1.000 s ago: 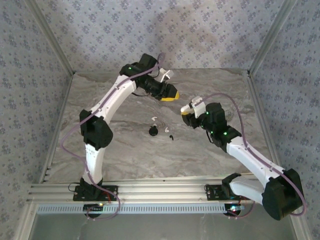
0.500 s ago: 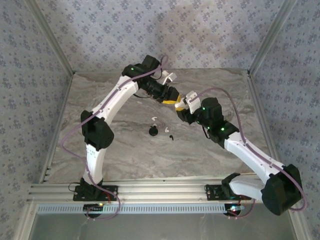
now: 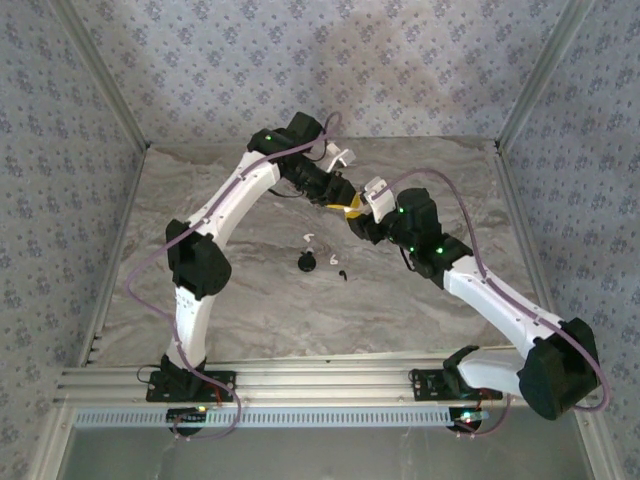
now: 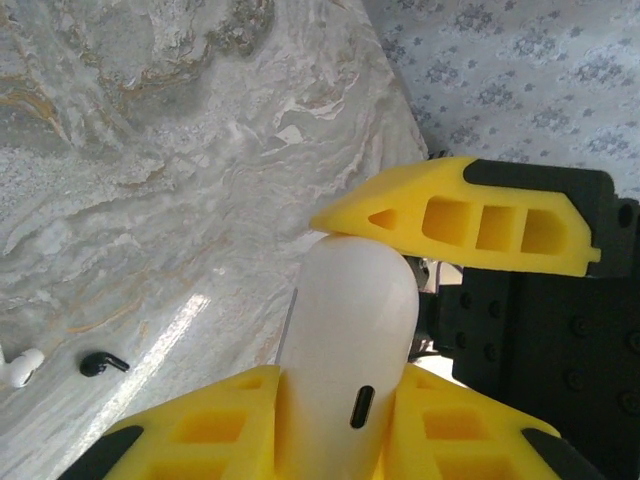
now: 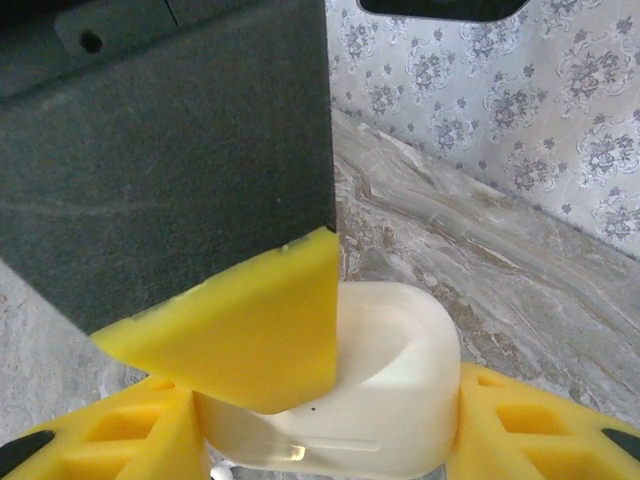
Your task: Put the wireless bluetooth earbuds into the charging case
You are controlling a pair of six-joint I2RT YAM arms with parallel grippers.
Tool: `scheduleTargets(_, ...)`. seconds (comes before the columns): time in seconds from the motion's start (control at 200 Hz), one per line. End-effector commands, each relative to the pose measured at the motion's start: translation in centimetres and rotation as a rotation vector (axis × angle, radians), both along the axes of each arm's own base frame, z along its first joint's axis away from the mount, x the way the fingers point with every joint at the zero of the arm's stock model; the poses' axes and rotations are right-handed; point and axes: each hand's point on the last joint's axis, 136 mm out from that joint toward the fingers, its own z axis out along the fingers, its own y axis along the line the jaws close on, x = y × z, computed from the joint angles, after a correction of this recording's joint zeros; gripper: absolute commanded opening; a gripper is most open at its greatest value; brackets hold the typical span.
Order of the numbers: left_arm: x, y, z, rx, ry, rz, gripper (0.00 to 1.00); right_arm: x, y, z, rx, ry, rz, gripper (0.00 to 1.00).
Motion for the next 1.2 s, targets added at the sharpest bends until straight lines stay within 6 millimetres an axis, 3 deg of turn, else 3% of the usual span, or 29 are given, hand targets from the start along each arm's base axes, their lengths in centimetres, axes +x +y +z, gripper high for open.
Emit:
scheduleTargets(0.0, -1.1, 0.0, 0.9, -0.002, 0.007, -0.033, 0.16, 0.1, 0.8, 2.3, 0.012, -0.061, 0.026, 0.48)
scheduleTargets(0.14, -0.9, 0.8, 1.1, 0.007, -0.05, -0.059, 0.11, -0.6, 0.5, 2.8, 0.014, -0.074, 0.04, 0.67)
scheduleTargets(0.26, -0.7, 1.7, 1.3, 0.005, -0.122, -0.103, 0.09, -2.8, 0.0, 2.8, 0.007, -0.069, 0.127, 0.74)
scheduleTargets(0.415, -1.9, 2.4, 1.6, -0.024, -0.178, -0.198, 0.08, -5.8, -1.2, 2.8, 0.1, 0.018, 0.277, 0.74)
scheduleTargets(0.565, -3.3, 2.7, 2.2, -0.077, -0.208, -0.276, 0.08, -6.7, -2.2, 3.2, 0.203, 0.153, 0.38, 0.72)
scheduleTargets(0.7, -4.4, 3.2, 3.0, -0.112, -0.258, -0.335, 0.08, -7.2, -1.6, 3.6, 0.234, 0.253, 0.48, 0.66)
scheduleTargets(0.979, -6.3, 3.8, 4.1, -0.15, -0.348, -0.409, 0.09, -6.9, 0.3, 3.7, 0.283, 0.352, 0.66, 0.57)
scheduleTargets(1.199, -6.2, 2.6, 6.5, -0.286, -0.382, -0.347, 0.09, -5.4, -0.8, 4.4, 0.372, 0.378, 0.544, 0.6)
